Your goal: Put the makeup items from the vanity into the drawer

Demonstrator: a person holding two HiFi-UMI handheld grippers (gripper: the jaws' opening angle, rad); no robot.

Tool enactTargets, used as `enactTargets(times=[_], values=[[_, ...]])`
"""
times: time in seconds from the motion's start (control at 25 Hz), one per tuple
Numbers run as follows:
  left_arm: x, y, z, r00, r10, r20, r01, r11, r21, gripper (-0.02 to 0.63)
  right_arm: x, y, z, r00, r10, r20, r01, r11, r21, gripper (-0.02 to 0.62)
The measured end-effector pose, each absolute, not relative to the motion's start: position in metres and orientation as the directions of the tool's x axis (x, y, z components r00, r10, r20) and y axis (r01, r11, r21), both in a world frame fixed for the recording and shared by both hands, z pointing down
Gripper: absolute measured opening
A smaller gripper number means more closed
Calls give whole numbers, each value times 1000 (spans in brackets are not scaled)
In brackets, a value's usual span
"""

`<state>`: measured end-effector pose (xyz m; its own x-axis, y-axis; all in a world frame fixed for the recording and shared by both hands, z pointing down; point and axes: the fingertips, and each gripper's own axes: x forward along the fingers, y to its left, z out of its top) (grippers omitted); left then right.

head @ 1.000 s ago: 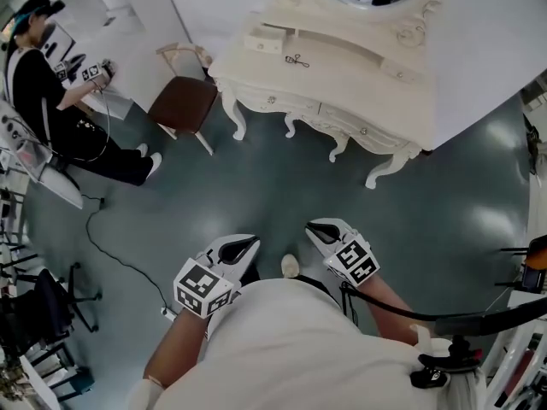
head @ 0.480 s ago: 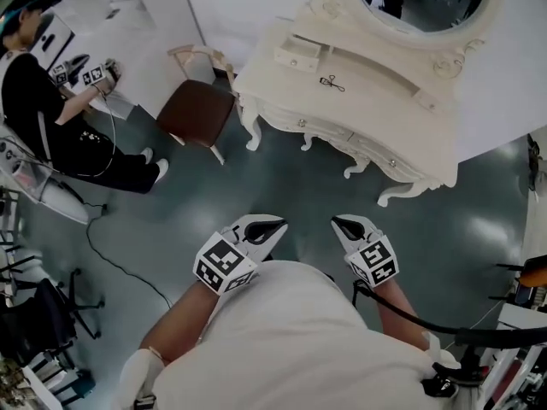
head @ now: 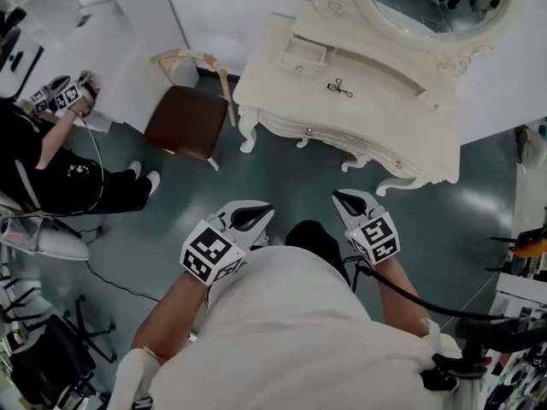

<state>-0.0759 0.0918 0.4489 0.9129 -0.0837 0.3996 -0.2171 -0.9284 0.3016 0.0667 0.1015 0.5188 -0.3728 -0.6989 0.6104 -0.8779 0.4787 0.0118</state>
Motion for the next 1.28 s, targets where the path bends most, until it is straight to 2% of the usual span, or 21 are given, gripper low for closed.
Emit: enactTargets(times=[0.48, 0.96, 1.28], values=[[-46, -15, 437, 924, -98, 369, -227, -919, 323, -2, 142, -37, 518, -295, -726, 622, -899, 431, 76, 26], [23, -131, 421, 899, -199, 389, -338, -882, 328, -2, 245, -186, 579, -270, -654, 706, -843, 515, 155, 63], [48, -179, 423, 876, -242, 418, -395, -857, 331, -2, 276, -242, 624, -241, -584, 776, -775, 597, 209, 78]])
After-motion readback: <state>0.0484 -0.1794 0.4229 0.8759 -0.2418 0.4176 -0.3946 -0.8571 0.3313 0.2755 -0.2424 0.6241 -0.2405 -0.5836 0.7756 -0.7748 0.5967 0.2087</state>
